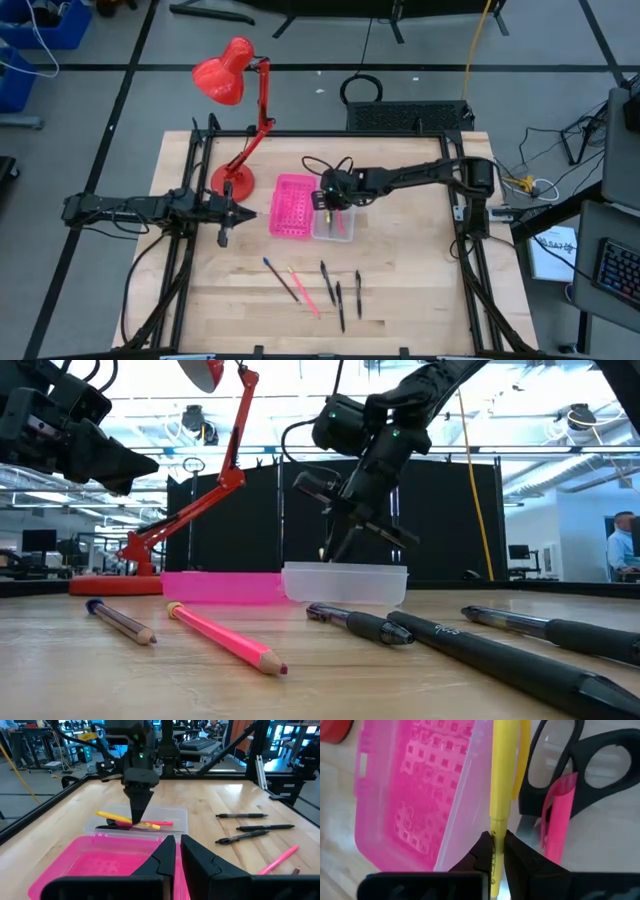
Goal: Pick & place school supplies into a supply box
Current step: Put the yellow pen into the supply box, then put the brown pencil into the supply box
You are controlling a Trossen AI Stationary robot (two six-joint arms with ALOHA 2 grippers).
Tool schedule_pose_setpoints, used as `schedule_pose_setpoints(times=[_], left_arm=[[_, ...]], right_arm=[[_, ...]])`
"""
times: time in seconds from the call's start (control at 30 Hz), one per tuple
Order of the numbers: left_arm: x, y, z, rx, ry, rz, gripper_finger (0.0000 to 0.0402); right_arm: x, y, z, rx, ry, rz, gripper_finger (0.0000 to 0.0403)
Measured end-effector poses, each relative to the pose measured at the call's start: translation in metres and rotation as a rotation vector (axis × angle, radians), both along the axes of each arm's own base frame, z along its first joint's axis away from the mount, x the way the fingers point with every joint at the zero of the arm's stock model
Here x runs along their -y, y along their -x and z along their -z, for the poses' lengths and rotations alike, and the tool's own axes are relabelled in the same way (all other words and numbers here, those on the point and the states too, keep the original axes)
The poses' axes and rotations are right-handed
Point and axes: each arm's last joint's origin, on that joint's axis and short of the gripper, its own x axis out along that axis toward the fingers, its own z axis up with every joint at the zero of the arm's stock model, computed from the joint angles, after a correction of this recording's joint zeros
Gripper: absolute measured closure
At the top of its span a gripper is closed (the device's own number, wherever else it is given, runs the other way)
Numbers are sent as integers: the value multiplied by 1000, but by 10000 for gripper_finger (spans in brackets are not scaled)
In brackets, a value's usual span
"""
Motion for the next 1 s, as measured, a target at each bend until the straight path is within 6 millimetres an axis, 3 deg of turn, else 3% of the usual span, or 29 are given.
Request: schedule_pose_setpoints(times=[0.2,0.43,0.63,0.8,0.87,1.0], left_arm=[[0,0,0,-2,-1,0,364],[0,0,0,-2,0,0,364],[0,0,0,-4,1,0,364],[0,0,2,-22,4,0,364],[0,0,2,-26,4,0,364],[0,0,3,-27,8,-1,364]], right_arm=[[2,0,0,2,-6,13,380],[1,1,-4,10,-17,30,310],[1,0,-13,56,7,3,282],[-4,19,-65,132,184,-184,280],[-15,32,-92,123,398,-251,284],[-56,58,-140,85,883,-375,315]])
